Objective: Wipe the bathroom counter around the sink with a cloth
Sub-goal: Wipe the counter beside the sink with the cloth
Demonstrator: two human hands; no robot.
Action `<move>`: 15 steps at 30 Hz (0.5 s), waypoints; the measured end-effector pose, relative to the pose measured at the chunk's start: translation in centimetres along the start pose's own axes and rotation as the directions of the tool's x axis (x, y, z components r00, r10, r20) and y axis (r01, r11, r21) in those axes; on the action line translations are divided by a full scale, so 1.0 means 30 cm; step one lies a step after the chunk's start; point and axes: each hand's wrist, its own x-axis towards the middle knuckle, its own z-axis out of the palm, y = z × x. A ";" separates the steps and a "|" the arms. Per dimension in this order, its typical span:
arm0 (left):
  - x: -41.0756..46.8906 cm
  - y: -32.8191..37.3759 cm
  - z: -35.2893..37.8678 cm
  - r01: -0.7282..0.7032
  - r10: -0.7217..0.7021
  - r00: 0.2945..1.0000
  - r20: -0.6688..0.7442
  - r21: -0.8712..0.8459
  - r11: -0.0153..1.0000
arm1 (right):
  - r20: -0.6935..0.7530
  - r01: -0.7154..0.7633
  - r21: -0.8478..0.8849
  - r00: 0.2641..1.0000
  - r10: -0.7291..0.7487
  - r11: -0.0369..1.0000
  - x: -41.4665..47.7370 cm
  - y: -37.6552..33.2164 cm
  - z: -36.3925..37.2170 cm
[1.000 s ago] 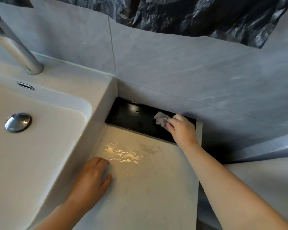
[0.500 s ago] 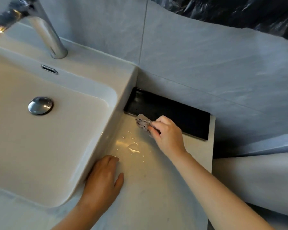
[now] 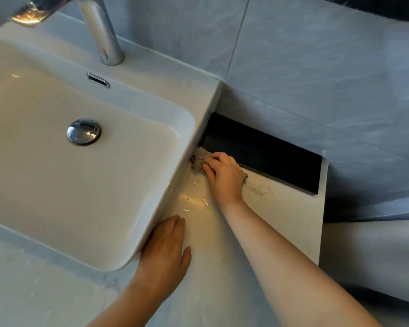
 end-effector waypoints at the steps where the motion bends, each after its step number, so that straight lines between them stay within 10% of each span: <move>1: -0.003 -0.002 0.005 -0.004 0.004 1.000 -0.008 -0.001 1.000 | 0.004 -0.015 0.007 1.000 0.015 1.000 0.000 -0.003 0.004; 15: -0.021 -0.027 0.028 -0.065 0.066 0.997 -0.036 0.012 0.998 | 0.108 0.118 0.116 0.986 -0.130 0.986 -0.143 -0.037 -0.018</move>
